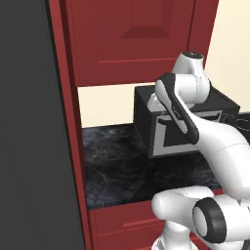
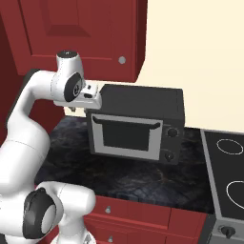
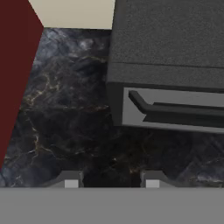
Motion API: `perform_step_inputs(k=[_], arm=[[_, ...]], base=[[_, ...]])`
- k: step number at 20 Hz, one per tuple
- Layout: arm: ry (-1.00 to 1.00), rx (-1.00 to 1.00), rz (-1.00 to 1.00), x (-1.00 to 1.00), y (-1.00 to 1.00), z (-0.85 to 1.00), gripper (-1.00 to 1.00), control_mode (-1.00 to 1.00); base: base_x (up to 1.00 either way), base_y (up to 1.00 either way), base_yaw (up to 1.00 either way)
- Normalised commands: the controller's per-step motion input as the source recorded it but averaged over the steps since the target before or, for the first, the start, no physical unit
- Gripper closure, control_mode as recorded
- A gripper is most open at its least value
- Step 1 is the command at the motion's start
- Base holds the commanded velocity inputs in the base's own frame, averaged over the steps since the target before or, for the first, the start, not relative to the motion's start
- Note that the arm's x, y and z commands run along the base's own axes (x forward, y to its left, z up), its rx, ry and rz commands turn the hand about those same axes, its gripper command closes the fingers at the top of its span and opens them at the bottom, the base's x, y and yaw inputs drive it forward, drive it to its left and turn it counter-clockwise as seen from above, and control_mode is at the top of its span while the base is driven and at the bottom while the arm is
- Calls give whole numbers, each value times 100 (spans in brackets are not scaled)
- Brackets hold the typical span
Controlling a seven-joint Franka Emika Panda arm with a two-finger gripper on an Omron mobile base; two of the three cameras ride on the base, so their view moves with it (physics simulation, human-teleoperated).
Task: Get the candle and the beer from the cabinet and move them to the dining counter.
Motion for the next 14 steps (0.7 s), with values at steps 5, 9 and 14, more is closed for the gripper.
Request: perform_step_inputs(k=[5,9,14], arm=[[0,0,0,0,-7,0,-100,-100],[-26,0,0,0,-29,6,-100,-100],[-53,0,0,-20,-26,27,-100,-100]], base=[[0,0,0],[0,0,0],[0,0,0]])
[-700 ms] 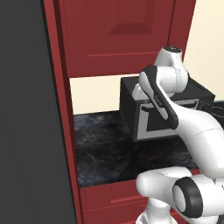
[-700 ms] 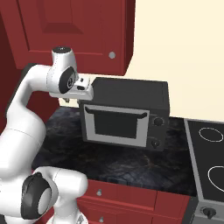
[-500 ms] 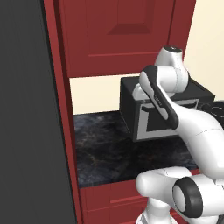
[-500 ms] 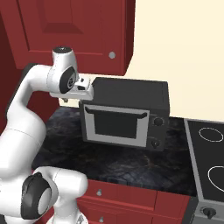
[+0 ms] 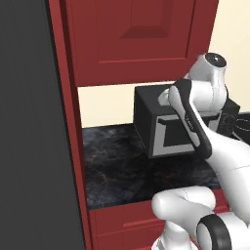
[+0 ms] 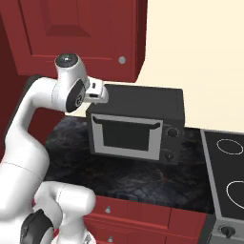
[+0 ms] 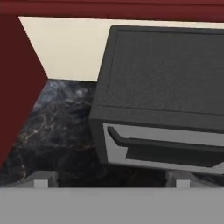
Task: Get the candle and the beer from the cabinet and move them to the dining counter.
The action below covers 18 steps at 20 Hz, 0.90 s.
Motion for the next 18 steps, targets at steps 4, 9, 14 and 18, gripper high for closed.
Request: perform_step_inputs(k=[4,9,14,18], arm=[[-61,0,0,-41,-30,32,-100,-100],[-57,0,0,-67,-43,31,-100,-100],[-50,0,0,-73,-38,31,-100,-100],[-41,0,0,-55,-21,31,-100,-100]], base=[[0,0,0],[0,0,0],[0,0,0],[0,0,0]])
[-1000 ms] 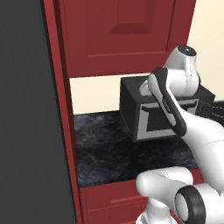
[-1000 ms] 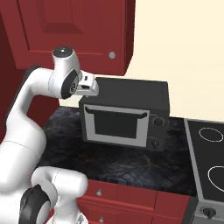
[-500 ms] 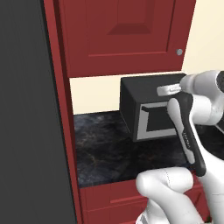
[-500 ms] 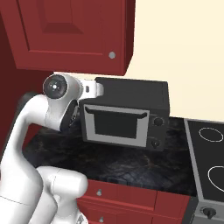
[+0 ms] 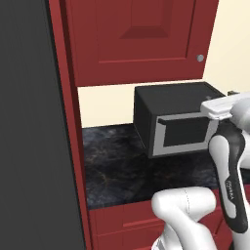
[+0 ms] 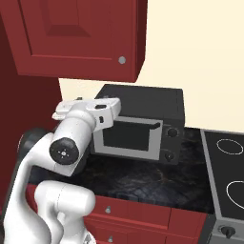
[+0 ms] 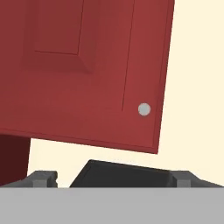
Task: Get the candle and the beer from the cabinet and move them to the dining counter.
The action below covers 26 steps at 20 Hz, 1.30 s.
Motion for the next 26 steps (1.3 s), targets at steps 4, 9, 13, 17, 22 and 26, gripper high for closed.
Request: perform_step_inputs(k=[4,9,13,17,22,26], arm=[[-28,0,0,-14,-3,48,-100,-100],[-17,0,0,1,-1,33,-100,-100],[3,3,0,38,-1,9,-100,-100],[21,10,0,64,-23,0,-100,-100],[9,8,3,46,-31,0,-100,-100],[0,0,6,17,-11,4,-100,-100]], base=[[0,0,0],[0,0,0],[0,0,0],[0,0,0],[0,0,0],[0,0,0]])
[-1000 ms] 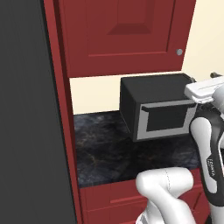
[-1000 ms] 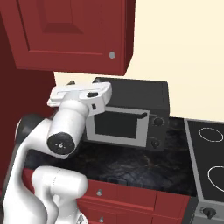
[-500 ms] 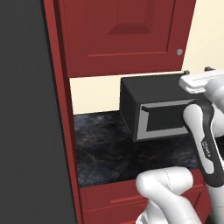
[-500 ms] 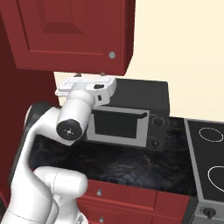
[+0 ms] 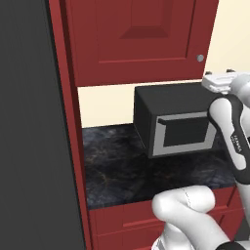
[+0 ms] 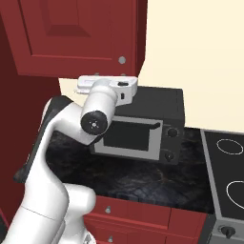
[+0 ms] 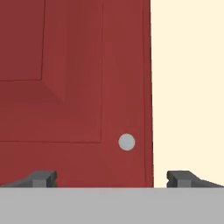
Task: Get the candle and the beer from the cabinet and move them to the dining counter.
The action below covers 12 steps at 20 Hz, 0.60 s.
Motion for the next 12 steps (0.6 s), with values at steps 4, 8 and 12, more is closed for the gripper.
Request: perform_step_inputs(k=[4,8,12], arm=[[-1,0,6,12,0,2,-100,-100],[0,0,3,35,0,0,-100,-100],[0,0,1,47,0,0,-100,-100]], base=[[0,0,0],[0,0,0],[0,0,0]])
